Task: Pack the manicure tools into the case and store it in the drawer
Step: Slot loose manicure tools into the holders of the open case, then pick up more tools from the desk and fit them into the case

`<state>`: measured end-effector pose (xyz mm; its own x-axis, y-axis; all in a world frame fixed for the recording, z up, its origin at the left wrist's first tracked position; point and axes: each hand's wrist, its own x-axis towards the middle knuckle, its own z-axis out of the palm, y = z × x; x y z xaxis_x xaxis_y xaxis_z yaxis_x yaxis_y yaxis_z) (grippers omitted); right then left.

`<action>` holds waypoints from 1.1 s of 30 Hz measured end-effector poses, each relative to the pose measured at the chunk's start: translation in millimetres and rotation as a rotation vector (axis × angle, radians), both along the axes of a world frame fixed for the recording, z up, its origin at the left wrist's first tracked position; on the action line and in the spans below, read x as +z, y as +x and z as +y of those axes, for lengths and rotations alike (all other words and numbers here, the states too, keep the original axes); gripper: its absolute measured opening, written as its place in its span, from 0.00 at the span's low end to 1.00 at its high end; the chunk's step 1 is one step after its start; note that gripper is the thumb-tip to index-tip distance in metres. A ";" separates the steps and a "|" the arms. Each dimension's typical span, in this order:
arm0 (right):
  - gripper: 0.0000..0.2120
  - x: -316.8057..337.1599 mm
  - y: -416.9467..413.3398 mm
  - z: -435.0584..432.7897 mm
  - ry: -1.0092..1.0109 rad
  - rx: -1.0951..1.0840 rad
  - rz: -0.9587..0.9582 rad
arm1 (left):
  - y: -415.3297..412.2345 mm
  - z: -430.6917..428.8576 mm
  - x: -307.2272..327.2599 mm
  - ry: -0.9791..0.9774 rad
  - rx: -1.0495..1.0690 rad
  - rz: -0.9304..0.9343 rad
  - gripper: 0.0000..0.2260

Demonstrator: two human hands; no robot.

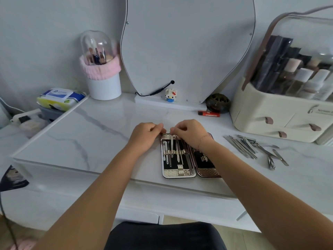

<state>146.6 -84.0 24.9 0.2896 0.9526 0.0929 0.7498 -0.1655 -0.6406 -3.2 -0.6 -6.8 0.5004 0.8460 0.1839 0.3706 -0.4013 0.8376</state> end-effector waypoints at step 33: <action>0.02 0.7 133.3 -137.7 0.112 -0.492 -0.010 | 0.3 -0.5 -1.0 -0.033 0.000 -0.020 0.13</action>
